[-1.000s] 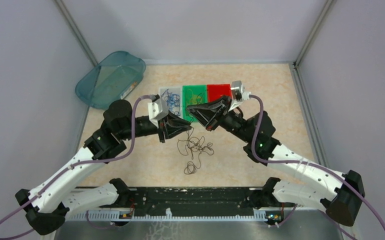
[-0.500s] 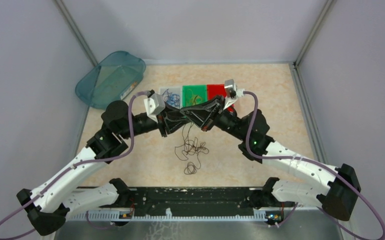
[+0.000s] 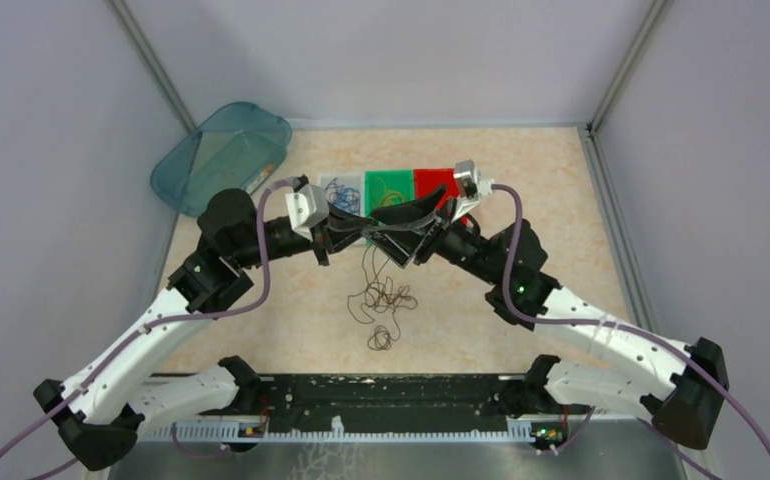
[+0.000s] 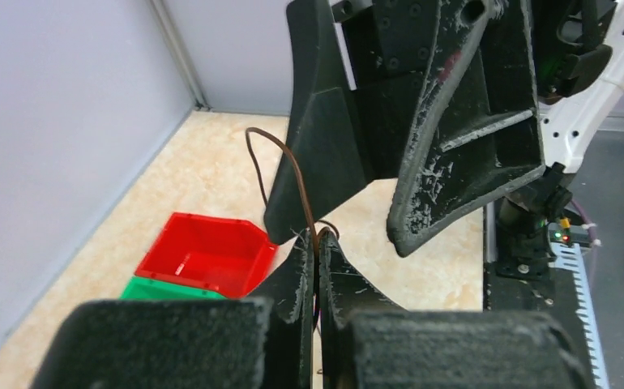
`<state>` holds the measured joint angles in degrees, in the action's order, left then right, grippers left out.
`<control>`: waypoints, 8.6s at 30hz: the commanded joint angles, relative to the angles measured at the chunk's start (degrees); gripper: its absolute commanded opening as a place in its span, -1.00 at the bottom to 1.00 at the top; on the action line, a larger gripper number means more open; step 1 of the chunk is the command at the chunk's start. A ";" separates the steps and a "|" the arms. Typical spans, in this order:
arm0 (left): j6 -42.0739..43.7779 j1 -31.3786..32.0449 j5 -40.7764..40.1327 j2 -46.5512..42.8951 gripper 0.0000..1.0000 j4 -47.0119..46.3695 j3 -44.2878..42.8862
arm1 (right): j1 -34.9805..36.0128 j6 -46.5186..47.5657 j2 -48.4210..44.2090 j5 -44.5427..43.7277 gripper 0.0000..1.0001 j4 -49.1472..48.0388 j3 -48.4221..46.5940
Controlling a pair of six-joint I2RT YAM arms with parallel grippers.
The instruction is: Untangle the cables
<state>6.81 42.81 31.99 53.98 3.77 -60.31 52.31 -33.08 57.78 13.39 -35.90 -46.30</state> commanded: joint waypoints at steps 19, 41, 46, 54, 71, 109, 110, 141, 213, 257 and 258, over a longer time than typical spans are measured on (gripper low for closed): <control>11.51 -0.44 -5.97 3.66 -1.00 -5.78 -17.37 | -0.90 12.01 -11.29 -6.53 0.37 12.42 9.39; 10.35 -0.36 -12.14 18.98 -1.00 -6.41 -19.79 | -6.32 8.01 -15.43 -58.03 0.29 36.58 15.27; 8.10 -0.36 -11.71 26.97 -1.00 -7.18 -22.05 | -14.21 4.66 -20.15 -58.00 0.25 40.88 17.01; 4.54 -0.36 -8.65 44.05 -1.00 -5.80 -31.66 | -22.63 4.75 -16.58 -48.22 0.20 36.87 17.68; 3.12 -4.65 -9.05 70.13 -1.00 -9.94 -47.53 | -31.29 6.04 -6.36 -38.23 0.16 25.42 17.81; 11.39 -1.36 -23.84 78.34 -0.92 -10.74 -41.87 | -32.10 4.31 -8.34 -34.16 -0.06 33.86 14.66; 11.73 -1.21 -24.33 78.57 -0.92 -10.79 -42.00 | -32.10 4.27 -8.46 -34.14 -0.06 33.92 14.74; 19.06 -1.82 -11.44 66.32 1.00 8.29 -47.69 | -32.10 2.96 -12.25 -32.82 -0.08 35.53 14.88; 28.37 -5.89 15.71 27.85 -1.00 54.35 -20.16 | -5.18 15.88 -4.53 -4.39 0.62 3.72 19.49; 32.04 0.96 10.42 22.86 -1.00 48.74 -55.75 | 7.67 6.10 23.25 -15.81 0.33 -24.60 19.47; 31.06 0.96 9.14 20.84 -1.00 43.75 -53.17 | 7.63 5.65 23.85 -15.95 0.31 -25.03 19.83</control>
<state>40.82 43.40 42.72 82.76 67.48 -117.71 59.64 -25.28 78.96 -0.69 -58.33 -28.73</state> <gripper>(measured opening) 0.009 0.702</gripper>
